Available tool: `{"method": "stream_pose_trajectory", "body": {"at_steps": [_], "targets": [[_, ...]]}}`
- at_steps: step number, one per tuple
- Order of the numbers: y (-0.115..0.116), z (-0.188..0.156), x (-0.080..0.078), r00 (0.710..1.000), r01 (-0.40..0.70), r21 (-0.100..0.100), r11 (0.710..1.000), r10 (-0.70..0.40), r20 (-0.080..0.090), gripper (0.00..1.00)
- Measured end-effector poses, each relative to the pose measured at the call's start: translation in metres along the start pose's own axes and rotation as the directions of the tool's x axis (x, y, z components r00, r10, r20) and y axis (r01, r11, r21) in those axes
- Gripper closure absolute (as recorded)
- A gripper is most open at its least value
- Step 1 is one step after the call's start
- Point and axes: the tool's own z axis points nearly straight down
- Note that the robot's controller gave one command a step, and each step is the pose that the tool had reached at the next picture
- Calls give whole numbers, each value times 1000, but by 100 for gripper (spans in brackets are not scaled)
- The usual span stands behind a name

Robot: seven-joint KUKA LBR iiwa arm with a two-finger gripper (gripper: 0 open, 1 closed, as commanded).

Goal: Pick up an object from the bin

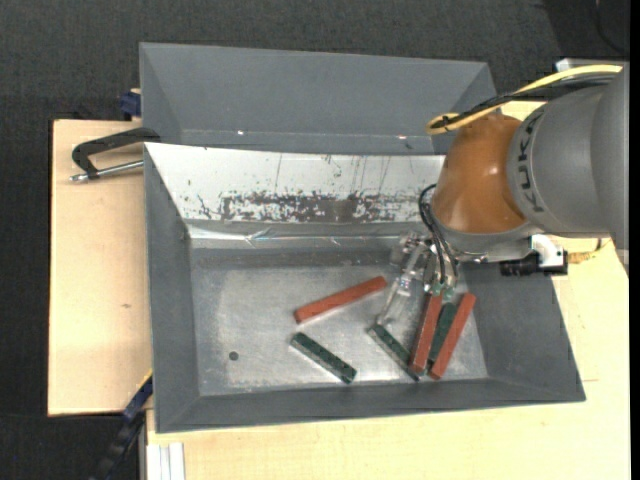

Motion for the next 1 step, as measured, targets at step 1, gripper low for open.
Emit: {"method": "stream_pose_trajectory", "body": {"at_steps": [1], "targets": [[0, 0, 0, 1000, 0, 0, 1000, 0, 0, 0]]}}
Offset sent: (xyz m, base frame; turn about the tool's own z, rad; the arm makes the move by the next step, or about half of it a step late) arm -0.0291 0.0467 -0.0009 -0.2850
